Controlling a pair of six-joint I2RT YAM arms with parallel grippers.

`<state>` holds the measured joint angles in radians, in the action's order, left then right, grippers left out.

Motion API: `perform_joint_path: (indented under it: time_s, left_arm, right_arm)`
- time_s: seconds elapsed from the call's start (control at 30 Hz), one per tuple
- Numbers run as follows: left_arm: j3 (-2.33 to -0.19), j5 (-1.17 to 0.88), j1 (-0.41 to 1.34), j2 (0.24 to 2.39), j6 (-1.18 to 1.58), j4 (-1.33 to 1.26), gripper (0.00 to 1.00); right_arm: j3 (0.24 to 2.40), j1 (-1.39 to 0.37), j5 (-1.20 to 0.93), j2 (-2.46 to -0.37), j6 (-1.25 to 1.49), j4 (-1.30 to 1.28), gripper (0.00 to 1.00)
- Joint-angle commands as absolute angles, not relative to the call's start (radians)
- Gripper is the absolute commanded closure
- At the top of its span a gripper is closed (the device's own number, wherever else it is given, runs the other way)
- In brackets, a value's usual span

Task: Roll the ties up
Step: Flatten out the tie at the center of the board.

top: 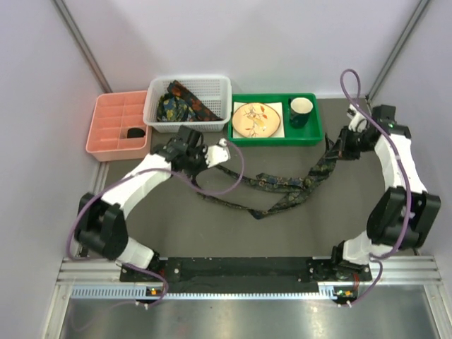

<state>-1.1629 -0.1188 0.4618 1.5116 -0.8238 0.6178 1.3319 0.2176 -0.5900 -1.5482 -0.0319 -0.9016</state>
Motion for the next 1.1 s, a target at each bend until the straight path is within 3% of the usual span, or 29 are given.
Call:
perform_joint_path:
  time_s: [0.0, 0.13, 0.3, 0.47, 0.6, 0.63, 0.67, 0.7, 0.73, 0.87, 0.97, 1.07]
  left_arm:
    - [-0.976, -0.137, 0.477, 1.339, -0.975, 0.626, 1.00]
    - [-0.762, -0.123, 0.486, 1.194, -1.034, 0.572, 1.00]
    - [-0.537, -0.100, 0.569, 1.117, -1.040, 0.468, 1.00]
    - [-0.499, -0.048, 0.658, 1.167, -0.918, 0.419, 1.00]
    - [-0.457, -0.028, 0.663, 1.148, -0.928, 0.416, 0.94]
    - [-0.451, -0.028, 0.664, 1.135, -0.943, 0.422, 0.83]
    - [-0.453, -0.029, 0.663, 1.105, -0.946, 0.436, 0.75]
    - [-0.463, -0.031, 0.663, 1.089, -0.943, 0.451, 0.65]
    - [-0.480, -0.043, 0.663, 1.074, -0.921, 0.475, 0.51]
    - [-0.561, -0.112, 0.663, 0.967, -0.897, 0.607, 0.22]
    - [-0.604, -0.169, 0.661, 0.887, -0.845, 0.655, 0.19]
    - [-0.615, -0.149, 0.661, 0.830, -0.766, 0.650, 0.19]
  right_arm:
    - [1.200, 0.259, -0.542, -1.457, -0.084, -0.951, 1.00]
    - [1.088, 0.261, -0.269, -1.491, -0.188, -0.953, 1.00]
    - [1.034, 0.259, -0.184, -1.589, -0.251, -0.928, 1.00]
    - [1.029, 0.259, -0.143, -1.628, -0.264, -0.950, 1.00]
    - [1.023, 0.268, -0.003, -1.666, -0.268, -0.945, 0.99]
    - [1.032, 0.270, 0.021, -1.669, -0.264, -0.943, 0.91]
    - [1.043, 0.271, 0.026, -1.670, -0.252, -0.945, 0.70]
    - [1.081, 0.272, 0.005, -1.663, -0.247, -0.956, 0.62]
    - [1.098, 0.272, 0.005, -1.652, -0.236, -0.956, 0.58]
    - [1.189, 0.273, 0.018, -1.569, -0.163, -0.948, 0.44]
    - [1.258, 0.284, 0.013, -1.485, -0.169, -0.922, 0.42]
    - [1.293, 0.272, -0.227, -1.433, -0.265, -0.922, 0.46]
